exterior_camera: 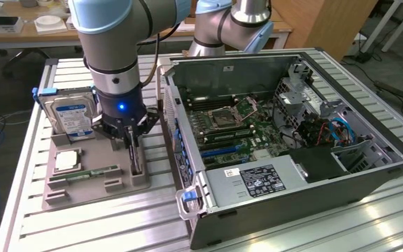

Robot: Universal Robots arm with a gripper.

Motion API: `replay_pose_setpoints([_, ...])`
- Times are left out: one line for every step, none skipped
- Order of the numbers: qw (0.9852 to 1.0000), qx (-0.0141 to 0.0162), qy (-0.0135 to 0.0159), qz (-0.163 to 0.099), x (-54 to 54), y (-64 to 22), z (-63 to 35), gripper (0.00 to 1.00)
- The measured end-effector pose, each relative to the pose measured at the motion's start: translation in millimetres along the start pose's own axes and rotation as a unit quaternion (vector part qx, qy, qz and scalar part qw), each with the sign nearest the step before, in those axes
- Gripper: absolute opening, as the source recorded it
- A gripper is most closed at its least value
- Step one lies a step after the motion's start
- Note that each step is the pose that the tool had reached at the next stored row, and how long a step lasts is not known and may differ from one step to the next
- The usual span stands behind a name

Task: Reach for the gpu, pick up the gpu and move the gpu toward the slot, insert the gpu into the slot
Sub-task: 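Pick up the gpu and move the gpu toward the slot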

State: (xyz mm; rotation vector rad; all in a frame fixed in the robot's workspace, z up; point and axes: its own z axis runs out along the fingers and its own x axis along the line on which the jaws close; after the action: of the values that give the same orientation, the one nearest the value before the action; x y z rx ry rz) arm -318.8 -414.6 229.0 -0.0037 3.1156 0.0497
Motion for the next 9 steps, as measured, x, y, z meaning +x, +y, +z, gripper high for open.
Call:
replay_pose_setpoints([1.0000, 0.0000, 0.0000, 0.000, 0.0, 0.0, 0.0, 0.26])
replay_pose_setpoints([1.0000, 0.0000, 0.0000, 0.000, 0.0, 0.0, 0.0, 0.26])
replay_pose_setpoints([1.0000, 0.0000, 0.0000, 0.000, 0.0, 0.0, 0.0, 0.26])
replay_pose_setpoints([1.0000, 0.0000, 0.0000, 0.000, 0.0, 0.0, 0.0, 0.26])
replay_pose_setpoints([1.0000, 0.0000, 0.0000, 0.000, 0.0, 0.0, 0.0, 0.26])
replay_pose_setpoints([1.0000, 0.0000, 0.0000, 0.000, 0.0, 0.0, 0.0, 0.26])
replay_pose_setpoints([1.0000, 0.0000, 0.0000, 0.000, 0.0, 0.0, 0.0, 0.26])
replay_pose_setpoints([1.0000, 0.0000, 0.0000, 0.000, 0.0, 0.0, 0.0, 0.26])
replay_pose_setpoints([1.0000, 0.0000, 0.0000, 0.000, 0.0, 0.0, 0.0, 0.26])
